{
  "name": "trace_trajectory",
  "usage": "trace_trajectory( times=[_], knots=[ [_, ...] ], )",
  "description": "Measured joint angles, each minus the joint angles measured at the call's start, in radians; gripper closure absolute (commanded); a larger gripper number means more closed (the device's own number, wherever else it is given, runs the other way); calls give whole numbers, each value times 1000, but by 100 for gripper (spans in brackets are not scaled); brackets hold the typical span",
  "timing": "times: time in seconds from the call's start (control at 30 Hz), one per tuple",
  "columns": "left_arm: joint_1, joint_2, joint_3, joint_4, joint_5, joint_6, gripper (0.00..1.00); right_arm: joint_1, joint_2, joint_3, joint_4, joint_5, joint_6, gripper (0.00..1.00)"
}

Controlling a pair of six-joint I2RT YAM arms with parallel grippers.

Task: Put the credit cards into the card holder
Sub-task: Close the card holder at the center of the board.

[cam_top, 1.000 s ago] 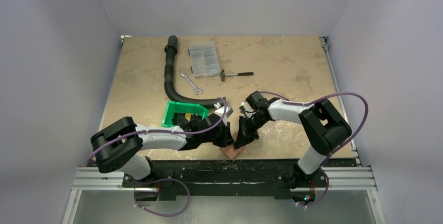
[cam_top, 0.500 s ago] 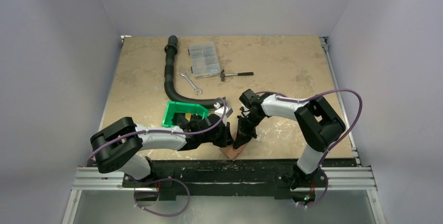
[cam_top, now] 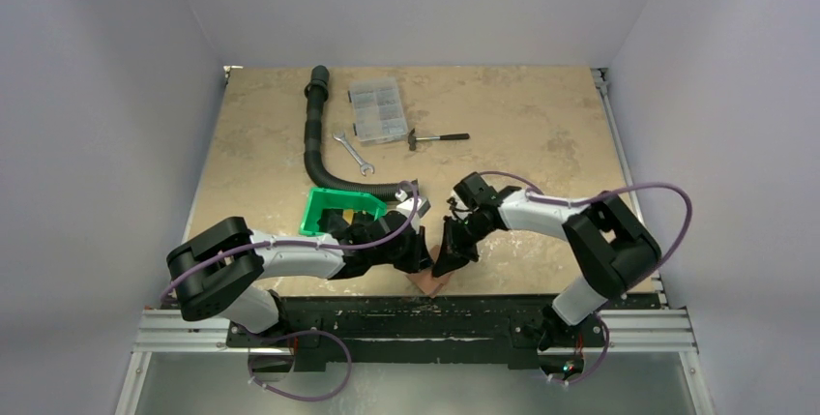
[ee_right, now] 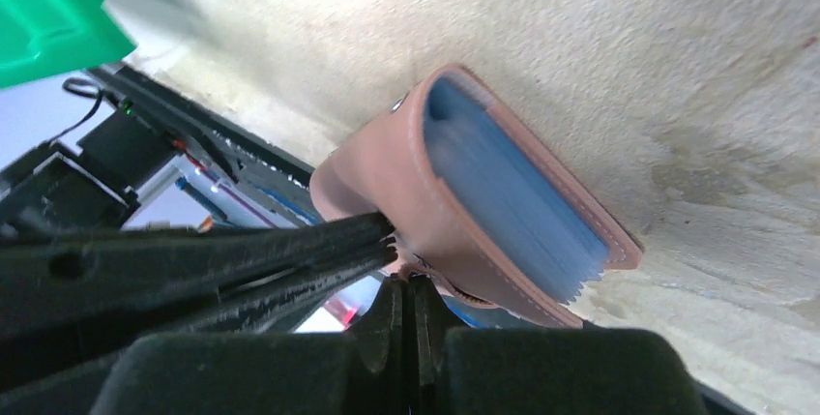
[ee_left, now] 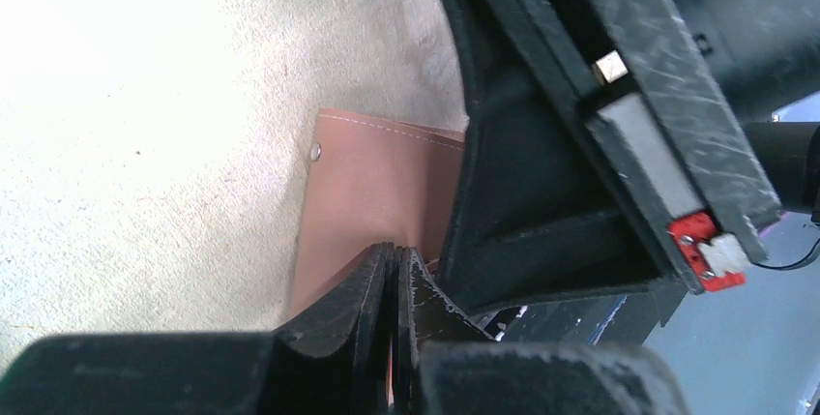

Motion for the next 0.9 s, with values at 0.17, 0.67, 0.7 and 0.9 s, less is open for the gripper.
trace_trajectory(
  times=[0.17, 0.67, 0.7, 0.9],
  knots=[
    [6, -2, -15, 25, 10, -1, 100, -10, -144, -155, 216, -3, -32, 100],
    [16, -4, -27, 44, 13, -8, 100, -10, -237, -208, 289, 63, -29, 100],
    [16, -4, -27, 44, 13, -8, 100, -10, -241, -208, 289, 69, -29, 100],
    [16, -4, -27, 44, 13, -8, 100, -18, -254, -208, 305, 129, -30, 100]
  ],
)
